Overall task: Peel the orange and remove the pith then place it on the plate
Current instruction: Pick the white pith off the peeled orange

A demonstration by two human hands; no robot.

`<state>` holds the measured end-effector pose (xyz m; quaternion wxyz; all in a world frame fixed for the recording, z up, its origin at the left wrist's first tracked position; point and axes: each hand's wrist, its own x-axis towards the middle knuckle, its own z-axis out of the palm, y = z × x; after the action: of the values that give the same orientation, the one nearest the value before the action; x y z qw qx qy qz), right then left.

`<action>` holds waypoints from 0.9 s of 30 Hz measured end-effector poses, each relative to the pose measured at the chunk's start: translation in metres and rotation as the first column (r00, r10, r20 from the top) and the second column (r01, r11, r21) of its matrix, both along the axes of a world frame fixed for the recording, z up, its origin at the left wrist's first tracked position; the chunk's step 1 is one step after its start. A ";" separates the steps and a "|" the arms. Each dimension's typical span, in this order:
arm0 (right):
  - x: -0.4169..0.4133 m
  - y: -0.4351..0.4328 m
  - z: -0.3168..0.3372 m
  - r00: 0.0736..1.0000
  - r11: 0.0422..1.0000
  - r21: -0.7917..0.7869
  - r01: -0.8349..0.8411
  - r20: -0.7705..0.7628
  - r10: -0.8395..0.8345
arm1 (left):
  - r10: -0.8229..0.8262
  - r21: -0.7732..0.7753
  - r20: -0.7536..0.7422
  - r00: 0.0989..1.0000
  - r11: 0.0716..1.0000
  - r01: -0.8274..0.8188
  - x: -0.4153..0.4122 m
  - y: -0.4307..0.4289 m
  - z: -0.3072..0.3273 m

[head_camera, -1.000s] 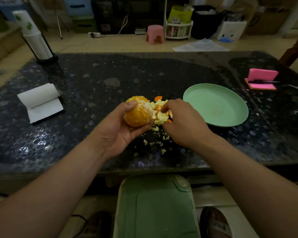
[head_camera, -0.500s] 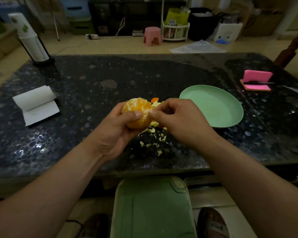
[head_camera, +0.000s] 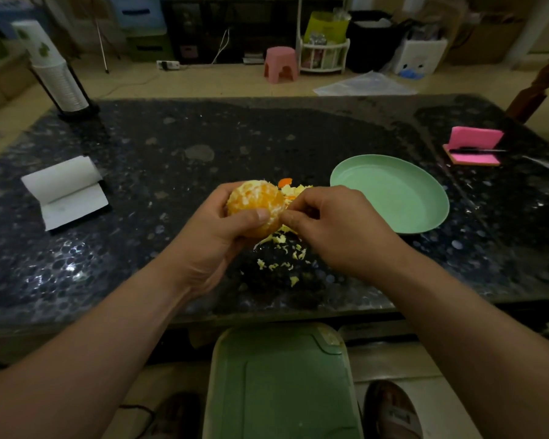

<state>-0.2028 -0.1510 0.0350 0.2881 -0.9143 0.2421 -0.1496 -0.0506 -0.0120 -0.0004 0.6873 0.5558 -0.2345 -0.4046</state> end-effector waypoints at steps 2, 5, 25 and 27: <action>-0.001 -0.001 0.001 1.000 1.000 -0.019 -0.017 -0.015 0.017 | -0.011 0.011 0.007 1.000 1.000 0.011 0.001 0.000 0.000; -0.002 -0.001 0.002 0.998 0.998 -0.026 -0.060 -0.035 0.059 | -0.025 0.028 0.015 1.000 0.999 0.025 0.003 0.001 -0.001; -0.002 0.010 -0.001 0.998 0.991 -0.135 -0.009 -0.063 0.001 | -0.064 0.042 0.070 0.996 0.997 0.061 -0.003 0.003 -0.001; -0.002 0.012 -0.002 0.999 0.989 -0.150 0.007 -0.040 -0.013 | -0.063 0.038 0.073 0.995 0.997 0.060 -0.003 0.003 -0.001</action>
<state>-0.2047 -0.1389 0.0331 0.2128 -0.9350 0.2408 -0.1501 -0.0533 -0.0088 -0.0013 0.6555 0.5749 -0.2694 -0.4088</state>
